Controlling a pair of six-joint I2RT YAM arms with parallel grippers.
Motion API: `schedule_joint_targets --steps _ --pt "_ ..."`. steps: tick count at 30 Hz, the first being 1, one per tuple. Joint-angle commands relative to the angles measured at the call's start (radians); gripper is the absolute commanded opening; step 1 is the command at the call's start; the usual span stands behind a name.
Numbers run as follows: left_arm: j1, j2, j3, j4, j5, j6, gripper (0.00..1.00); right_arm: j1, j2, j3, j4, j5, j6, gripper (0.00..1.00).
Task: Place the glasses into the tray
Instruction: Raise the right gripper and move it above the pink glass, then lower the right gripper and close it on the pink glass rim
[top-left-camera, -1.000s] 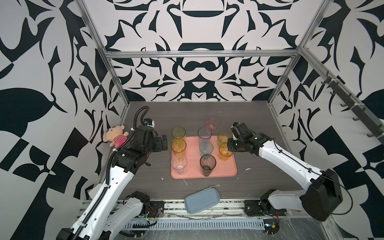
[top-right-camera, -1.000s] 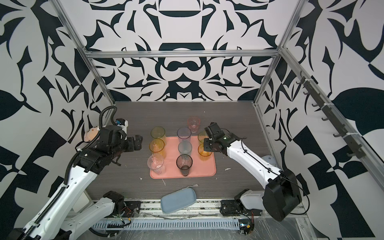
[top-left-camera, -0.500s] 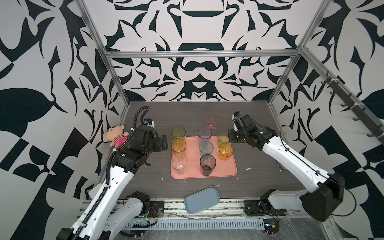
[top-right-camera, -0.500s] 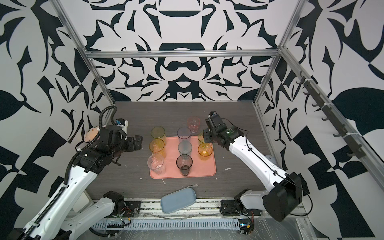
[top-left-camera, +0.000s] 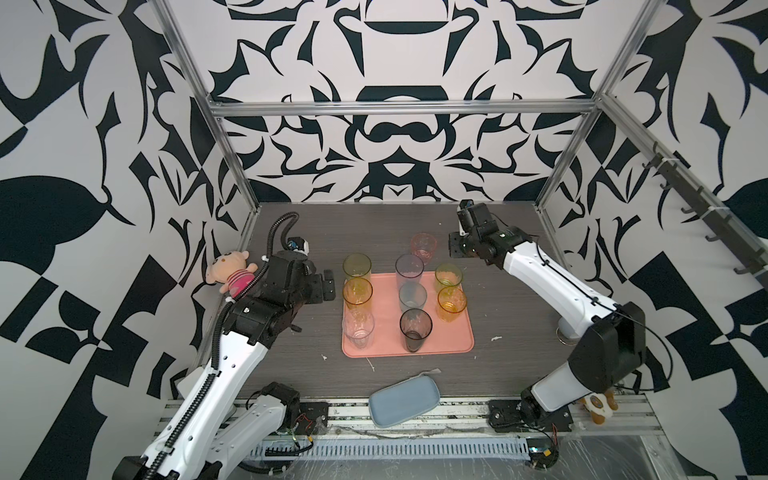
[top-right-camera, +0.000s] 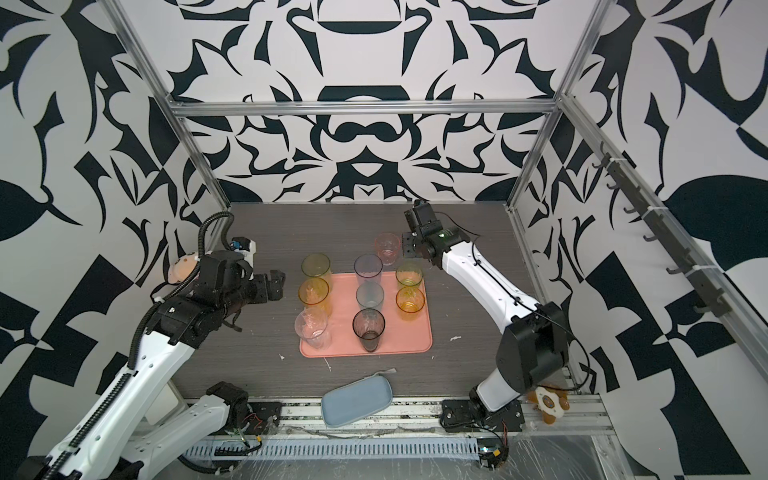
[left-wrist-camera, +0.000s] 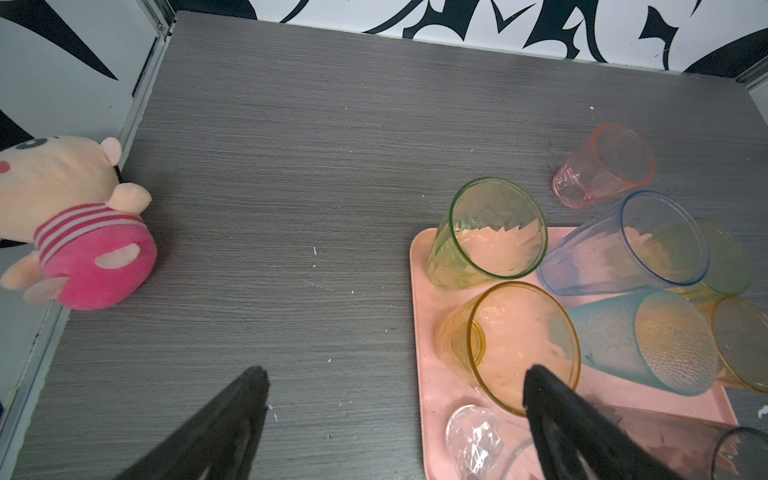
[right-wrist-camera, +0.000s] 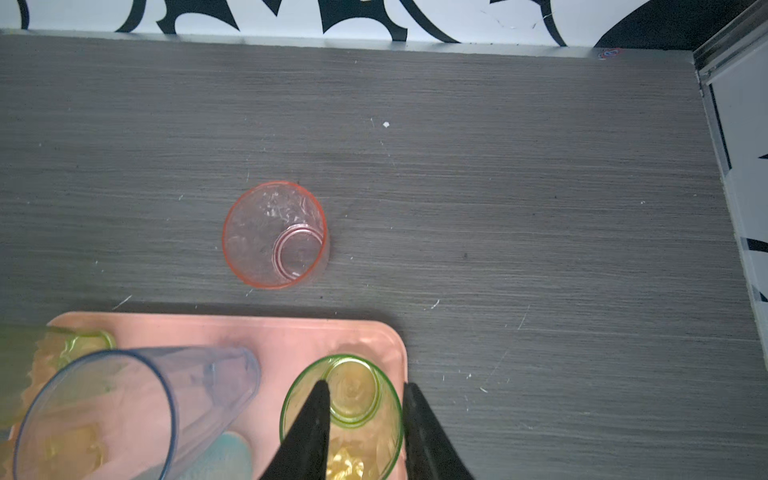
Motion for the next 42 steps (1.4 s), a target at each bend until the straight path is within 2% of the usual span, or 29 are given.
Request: schedule_joint_targets --steps 1,9,19,28,42 --pt "0.001 -0.003 0.006 -0.016 -0.01 -0.008 0.99 -0.037 0.023 0.062 0.054 -0.052 -0.002 0.34" --pt "0.001 0.003 0.007 -0.017 -0.017 -0.008 0.99 -0.079 0.141 0.137 0.079 -0.12 0.02 0.36" --pt "0.001 -0.002 0.006 -0.018 -0.024 -0.008 1.0 -0.083 0.257 0.198 0.088 -0.149 0.035 0.44" --pt "0.001 -0.005 0.007 -0.019 -0.022 -0.007 0.99 -0.083 0.349 0.252 0.066 -0.174 0.053 0.44" --pt "0.001 -0.006 0.007 -0.018 -0.02 -0.007 0.99 -0.083 0.406 0.29 0.065 -0.226 0.08 0.44"
